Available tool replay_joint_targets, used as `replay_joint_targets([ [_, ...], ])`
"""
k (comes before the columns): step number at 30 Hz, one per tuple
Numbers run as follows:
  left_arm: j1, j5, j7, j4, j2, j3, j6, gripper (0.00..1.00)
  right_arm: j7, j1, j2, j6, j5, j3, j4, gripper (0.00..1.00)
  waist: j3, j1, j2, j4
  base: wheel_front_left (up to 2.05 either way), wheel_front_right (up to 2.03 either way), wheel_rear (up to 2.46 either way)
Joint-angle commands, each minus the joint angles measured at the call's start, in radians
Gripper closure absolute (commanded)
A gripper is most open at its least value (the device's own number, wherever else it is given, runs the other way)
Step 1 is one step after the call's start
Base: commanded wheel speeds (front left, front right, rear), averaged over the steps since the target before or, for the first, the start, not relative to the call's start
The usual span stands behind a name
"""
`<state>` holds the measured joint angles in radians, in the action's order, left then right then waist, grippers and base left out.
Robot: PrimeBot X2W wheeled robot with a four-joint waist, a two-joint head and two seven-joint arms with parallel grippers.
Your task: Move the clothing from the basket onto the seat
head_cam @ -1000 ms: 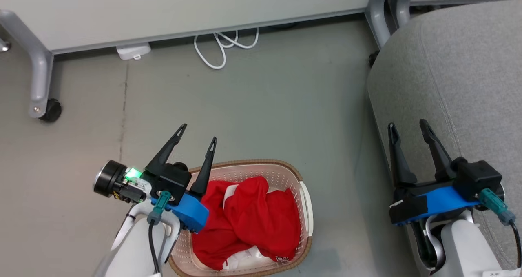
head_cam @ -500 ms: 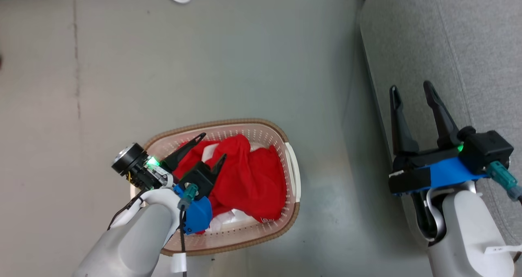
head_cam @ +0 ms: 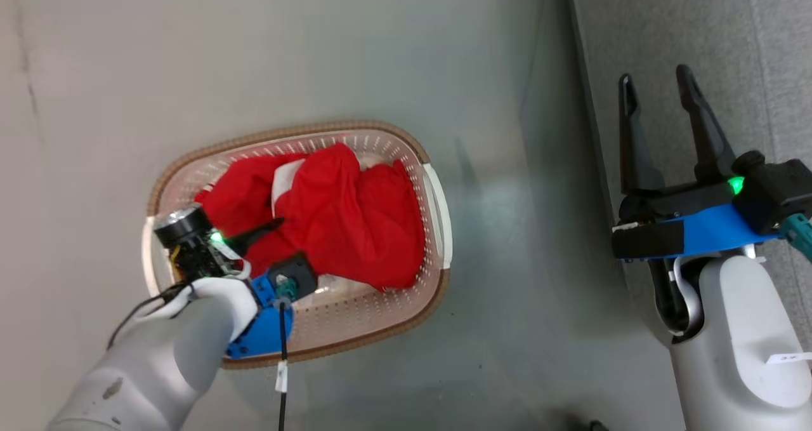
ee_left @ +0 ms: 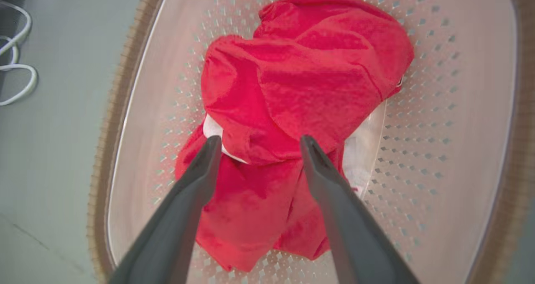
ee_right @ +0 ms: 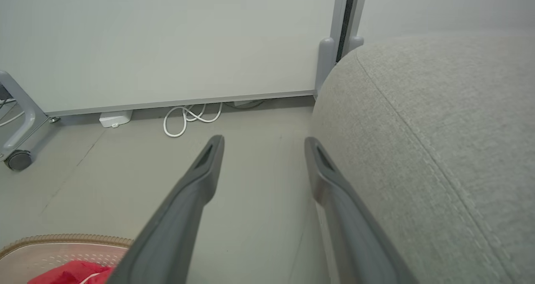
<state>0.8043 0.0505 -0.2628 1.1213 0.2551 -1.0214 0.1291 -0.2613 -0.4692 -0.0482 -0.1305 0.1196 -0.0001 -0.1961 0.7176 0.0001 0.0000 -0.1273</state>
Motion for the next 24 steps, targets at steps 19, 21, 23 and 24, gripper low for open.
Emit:
replay_joint_targets([
  [19, 0.210, -0.116, 0.232, 0.162, 0.010, -0.233, 0.001, 0.00, -0.003, -0.083, -0.004, 0.000, -0.007, -0.063, 0.065, 0.00, 0.256, -0.0001, 0.0000, -0.048, 0.00, 0.00, 0.00],
  [21, 0.219, -0.136, 0.282, 0.164, 0.014, -0.238, 0.001, 0.00, -0.002, -0.080, -0.005, -0.001, -0.007, -0.068, 0.070, 0.00, 0.272, -0.0001, 0.0000, -0.048, 0.00, 0.00, 0.00],
  [23, 0.232, -0.156, 0.318, 0.165, 0.014, -0.241, 0.001, 0.00, -0.001, -0.080, -0.005, -0.001, -0.006, -0.072, 0.071, 0.00, 0.288, -0.0001, 0.0000, -0.049, 0.00, 0.00, 0.00],
  [24, 0.235, -0.166, 0.334, 0.166, 0.013, -0.242, 0.001, 0.00, 0.001, -0.079, -0.005, -0.002, -0.006, -0.074, 0.070, 0.00, 0.296, -0.0001, 0.0000, -0.048, 0.00, 0.00, 0.00],
])
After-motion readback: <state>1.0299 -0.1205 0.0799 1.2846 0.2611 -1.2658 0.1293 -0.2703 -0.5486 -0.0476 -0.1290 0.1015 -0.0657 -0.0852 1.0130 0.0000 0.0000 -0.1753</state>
